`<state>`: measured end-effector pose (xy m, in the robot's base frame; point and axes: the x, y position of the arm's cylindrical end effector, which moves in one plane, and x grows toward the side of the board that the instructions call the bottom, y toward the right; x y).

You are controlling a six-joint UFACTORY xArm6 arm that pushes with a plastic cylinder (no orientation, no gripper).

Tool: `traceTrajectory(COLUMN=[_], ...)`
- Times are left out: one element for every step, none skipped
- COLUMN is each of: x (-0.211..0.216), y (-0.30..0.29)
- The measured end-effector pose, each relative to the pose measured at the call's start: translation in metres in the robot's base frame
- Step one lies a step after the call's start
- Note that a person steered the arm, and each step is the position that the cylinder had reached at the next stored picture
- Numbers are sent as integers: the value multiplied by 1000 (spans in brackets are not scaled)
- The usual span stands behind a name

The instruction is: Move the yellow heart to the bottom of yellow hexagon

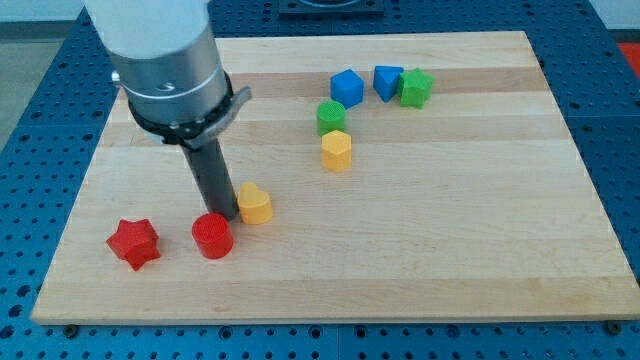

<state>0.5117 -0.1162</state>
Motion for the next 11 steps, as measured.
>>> traceTrajectory(x=[0, 0, 0, 0, 3, 14, 11, -47, -50, -50, -50], y=[44, 96, 110, 112, 112, 83, 62, 76, 77, 92, 102])
